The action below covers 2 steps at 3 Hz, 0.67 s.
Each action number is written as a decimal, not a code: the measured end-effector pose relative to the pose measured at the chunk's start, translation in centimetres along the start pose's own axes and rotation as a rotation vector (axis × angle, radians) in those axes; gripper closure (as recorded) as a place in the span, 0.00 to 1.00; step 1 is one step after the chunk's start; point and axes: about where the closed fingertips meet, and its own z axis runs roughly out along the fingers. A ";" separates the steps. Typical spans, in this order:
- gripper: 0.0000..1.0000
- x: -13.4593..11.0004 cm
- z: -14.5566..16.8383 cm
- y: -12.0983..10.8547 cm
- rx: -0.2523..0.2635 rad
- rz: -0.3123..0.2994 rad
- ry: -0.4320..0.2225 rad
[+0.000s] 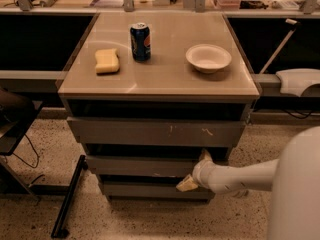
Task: Open middle drawer
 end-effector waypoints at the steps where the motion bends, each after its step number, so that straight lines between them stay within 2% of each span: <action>1: 0.00 -0.9 2.1 -2.2 0.033 0.023 -0.021; 2: 0.00 -1.0 2.0 -2.3 0.035 0.022 -0.023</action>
Offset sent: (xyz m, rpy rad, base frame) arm 0.0301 -0.0014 -0.0051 0.0167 -0.0254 -0.0302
